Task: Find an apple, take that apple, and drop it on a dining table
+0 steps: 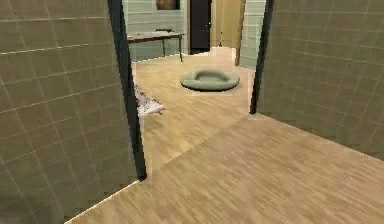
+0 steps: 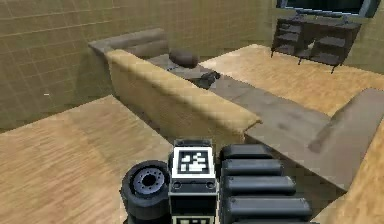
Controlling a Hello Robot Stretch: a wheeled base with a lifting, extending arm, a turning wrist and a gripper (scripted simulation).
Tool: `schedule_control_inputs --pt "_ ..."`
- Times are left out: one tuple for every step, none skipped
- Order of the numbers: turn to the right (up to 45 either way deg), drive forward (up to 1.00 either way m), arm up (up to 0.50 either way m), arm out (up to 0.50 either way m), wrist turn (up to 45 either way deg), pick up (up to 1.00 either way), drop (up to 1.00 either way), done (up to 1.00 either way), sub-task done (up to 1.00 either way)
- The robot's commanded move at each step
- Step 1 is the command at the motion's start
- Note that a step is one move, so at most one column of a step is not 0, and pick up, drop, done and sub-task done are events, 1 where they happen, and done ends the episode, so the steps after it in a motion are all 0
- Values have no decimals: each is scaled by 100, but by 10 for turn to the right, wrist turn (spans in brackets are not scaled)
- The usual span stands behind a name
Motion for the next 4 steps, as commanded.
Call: schedule_control_inputs --pt "0 100 0 0 0 0 0 0 0" --pt "0 100 0 0 0 0 0 0 0" --pt "0 65 0 0 0 0 0 0 0" --pt "-270 0 0 0 0 0 0 0 0"
